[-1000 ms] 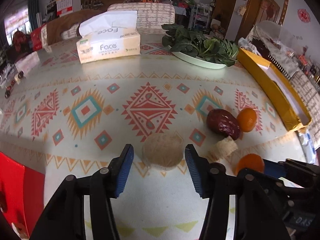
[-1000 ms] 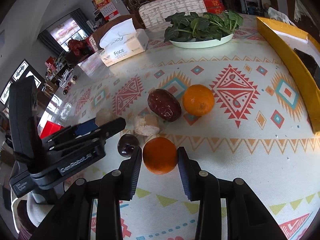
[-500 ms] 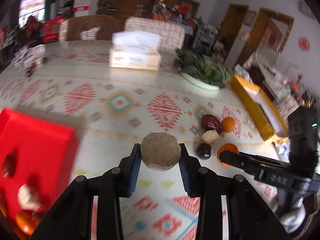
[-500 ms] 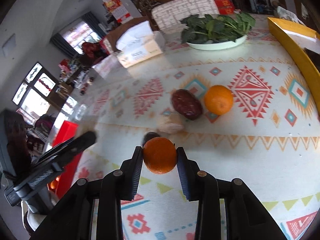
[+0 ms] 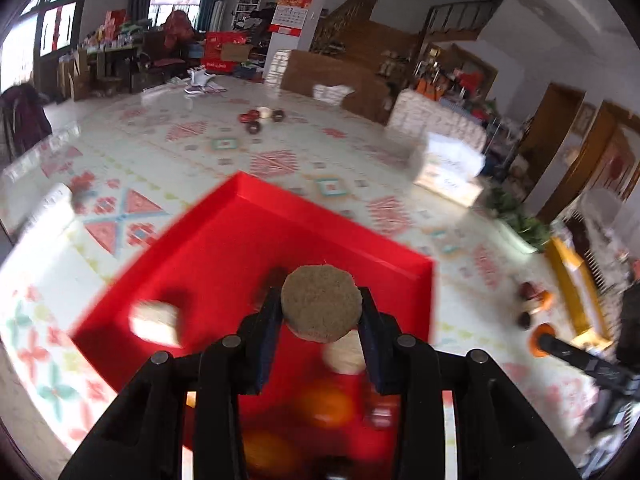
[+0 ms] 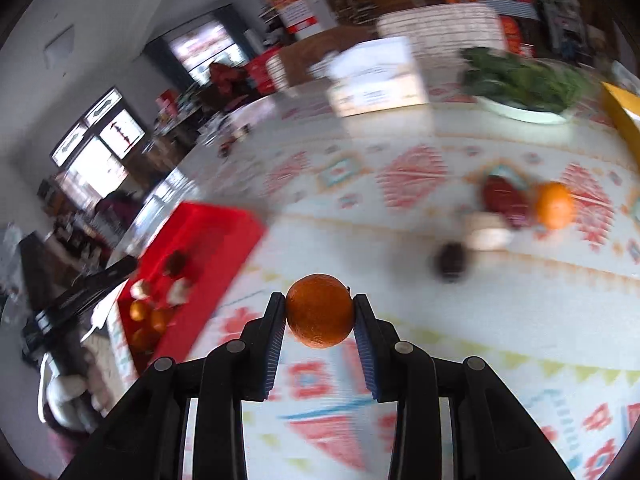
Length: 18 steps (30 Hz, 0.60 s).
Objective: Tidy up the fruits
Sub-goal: 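Carry orange and rice cake over the red tray and open both tools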
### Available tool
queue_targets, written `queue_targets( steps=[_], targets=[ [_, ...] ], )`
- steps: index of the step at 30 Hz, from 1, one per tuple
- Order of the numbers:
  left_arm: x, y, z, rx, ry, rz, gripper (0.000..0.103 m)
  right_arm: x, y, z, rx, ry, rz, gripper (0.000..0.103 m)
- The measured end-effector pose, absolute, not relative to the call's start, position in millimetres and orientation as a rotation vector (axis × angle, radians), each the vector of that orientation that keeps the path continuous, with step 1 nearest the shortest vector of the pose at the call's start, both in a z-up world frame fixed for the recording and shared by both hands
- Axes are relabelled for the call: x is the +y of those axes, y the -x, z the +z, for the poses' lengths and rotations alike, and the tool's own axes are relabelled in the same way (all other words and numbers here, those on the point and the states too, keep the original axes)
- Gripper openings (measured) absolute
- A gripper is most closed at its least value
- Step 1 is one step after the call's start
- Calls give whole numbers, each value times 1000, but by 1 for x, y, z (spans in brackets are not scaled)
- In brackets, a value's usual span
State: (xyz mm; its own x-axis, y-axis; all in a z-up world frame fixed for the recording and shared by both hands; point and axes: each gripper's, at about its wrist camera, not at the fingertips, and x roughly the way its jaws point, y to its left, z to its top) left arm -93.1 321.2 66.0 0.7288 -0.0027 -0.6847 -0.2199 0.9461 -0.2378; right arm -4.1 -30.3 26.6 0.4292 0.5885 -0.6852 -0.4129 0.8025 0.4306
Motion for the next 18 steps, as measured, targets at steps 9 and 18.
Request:
queue_targets(
  steps=[9,18],
  targets=[
    [378,69,42,830,359,138,36,100,11,38,974,-50,767,37],
    [388,76,48,788,400,106,55,177,-11,14,1010,64,719,38]
  ],
)
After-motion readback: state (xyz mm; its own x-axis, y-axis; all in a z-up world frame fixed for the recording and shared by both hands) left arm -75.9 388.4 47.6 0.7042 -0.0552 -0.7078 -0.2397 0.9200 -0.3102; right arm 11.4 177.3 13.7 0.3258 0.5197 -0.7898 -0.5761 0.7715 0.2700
